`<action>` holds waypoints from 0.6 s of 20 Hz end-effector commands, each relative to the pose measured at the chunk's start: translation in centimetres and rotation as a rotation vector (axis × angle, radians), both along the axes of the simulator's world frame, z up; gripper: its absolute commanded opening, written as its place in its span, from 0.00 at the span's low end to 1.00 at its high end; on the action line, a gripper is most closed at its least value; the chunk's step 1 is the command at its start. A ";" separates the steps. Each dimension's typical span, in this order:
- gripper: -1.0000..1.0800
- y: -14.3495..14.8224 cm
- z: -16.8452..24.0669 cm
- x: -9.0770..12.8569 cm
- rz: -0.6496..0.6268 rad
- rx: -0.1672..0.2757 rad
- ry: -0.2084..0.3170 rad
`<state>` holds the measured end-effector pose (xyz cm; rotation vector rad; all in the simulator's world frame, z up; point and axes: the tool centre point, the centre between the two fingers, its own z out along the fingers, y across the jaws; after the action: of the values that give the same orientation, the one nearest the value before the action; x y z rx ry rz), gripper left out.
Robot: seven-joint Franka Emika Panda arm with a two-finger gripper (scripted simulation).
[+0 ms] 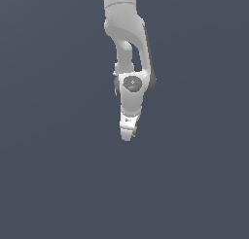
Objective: Pick up the object and move it to a goal position.
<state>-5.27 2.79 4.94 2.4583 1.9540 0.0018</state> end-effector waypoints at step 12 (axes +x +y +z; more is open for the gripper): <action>0.00 -2.8 3.5 2.7 0.001 0.002 0.001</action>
<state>-3.09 0.59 7.73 2.4588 1.9563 0.0016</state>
